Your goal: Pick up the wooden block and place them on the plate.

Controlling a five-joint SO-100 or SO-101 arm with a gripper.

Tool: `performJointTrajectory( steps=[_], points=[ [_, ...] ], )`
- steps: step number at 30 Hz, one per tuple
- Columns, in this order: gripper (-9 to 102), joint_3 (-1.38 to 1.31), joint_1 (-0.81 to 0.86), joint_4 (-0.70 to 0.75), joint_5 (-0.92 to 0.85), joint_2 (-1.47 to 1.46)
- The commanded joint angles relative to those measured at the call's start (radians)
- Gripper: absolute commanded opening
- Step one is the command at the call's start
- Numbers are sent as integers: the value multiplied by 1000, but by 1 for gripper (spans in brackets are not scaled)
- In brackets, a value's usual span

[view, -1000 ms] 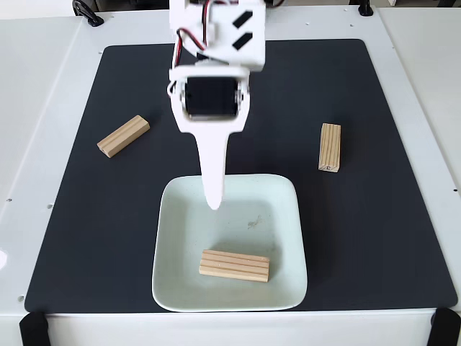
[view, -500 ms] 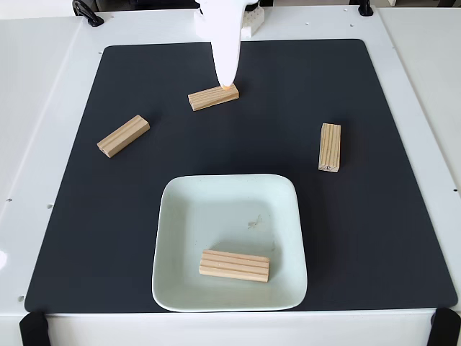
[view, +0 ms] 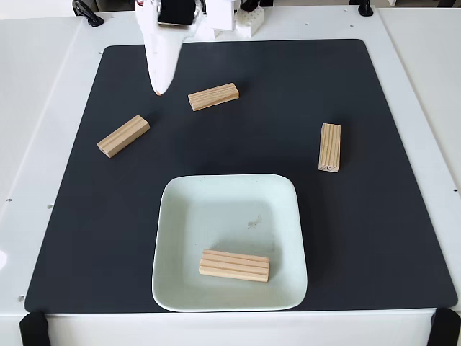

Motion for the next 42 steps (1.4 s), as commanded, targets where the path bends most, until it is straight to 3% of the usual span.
performJointTrajectory(
  steps=[1,9,14,42],
  points=[
    [0,-94,29,-9,161,-32],
    [-1,-402,77,-2,916,-278],
    [0,-440,109,6,1215,-314],
    [-1,-202,129,77,1272,-227]
  ],
)
